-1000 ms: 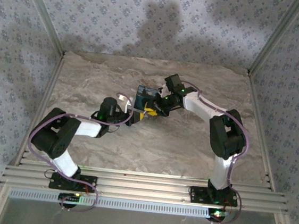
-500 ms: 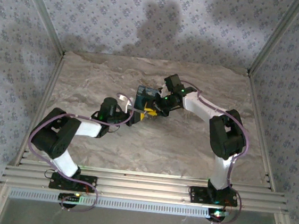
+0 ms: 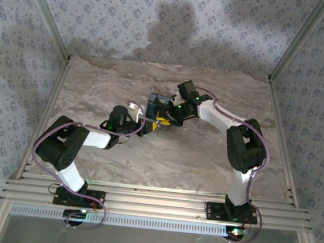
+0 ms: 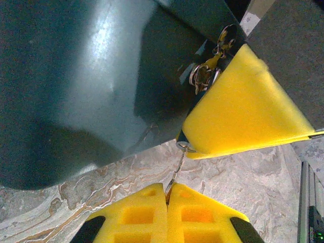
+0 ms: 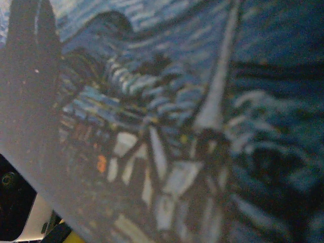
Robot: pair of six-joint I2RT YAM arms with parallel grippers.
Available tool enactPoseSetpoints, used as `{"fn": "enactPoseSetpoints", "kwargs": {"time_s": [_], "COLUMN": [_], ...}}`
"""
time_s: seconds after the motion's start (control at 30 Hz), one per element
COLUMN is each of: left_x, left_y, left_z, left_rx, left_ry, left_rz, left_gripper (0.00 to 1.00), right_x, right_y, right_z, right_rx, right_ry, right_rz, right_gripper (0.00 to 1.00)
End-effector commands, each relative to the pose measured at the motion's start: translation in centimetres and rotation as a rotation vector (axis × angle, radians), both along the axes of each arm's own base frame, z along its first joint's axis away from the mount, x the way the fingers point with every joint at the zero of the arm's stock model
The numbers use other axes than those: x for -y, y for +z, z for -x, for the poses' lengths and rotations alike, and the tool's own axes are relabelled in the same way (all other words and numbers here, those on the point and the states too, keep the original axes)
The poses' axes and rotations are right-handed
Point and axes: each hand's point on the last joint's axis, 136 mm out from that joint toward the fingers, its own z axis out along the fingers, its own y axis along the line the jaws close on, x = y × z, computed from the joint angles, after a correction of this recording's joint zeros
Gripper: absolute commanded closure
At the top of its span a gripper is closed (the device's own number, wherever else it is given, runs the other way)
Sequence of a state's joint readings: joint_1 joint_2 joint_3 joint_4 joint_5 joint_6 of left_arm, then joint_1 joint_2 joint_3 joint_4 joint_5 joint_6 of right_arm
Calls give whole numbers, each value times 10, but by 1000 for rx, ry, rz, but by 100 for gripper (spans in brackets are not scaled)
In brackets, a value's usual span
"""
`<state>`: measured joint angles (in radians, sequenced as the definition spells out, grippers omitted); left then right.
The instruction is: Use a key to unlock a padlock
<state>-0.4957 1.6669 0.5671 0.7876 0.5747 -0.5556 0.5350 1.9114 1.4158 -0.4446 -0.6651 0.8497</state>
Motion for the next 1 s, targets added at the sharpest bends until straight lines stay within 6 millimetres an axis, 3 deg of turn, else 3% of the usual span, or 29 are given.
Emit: {"fn": "enactPoseSetpoints", "kwargs": {"time_s": [0.0,0.3,0.47,0.63,0.87,0.97], "left_x": [11,3,7,15,7,10], "left_y": [31,57,51,59,68,60], "left_z": [-10,-12,-12,-8,-8,-9], "left_rx": [94,250,329,389,389,373], "left_ry": [-7,45,29,24,37,25], "left_rz": [75,150,108,142,145,117], "left_gripper": [100,100,100,100,100,100], "right_x": [-9,-13,-13,-11,-3,-6], "right_y": [-4,-8,-8,-14,-22,-22], "right_z": [15,23,28,31,35,35], "right_rx": [-35,-60,-82,-95,-98,-103], "right_ry": [27,39,46,41,46,41], "right_rz": [6,10,12,39,95,71], "right_gripper": [100,100,100,100,100,100]}}
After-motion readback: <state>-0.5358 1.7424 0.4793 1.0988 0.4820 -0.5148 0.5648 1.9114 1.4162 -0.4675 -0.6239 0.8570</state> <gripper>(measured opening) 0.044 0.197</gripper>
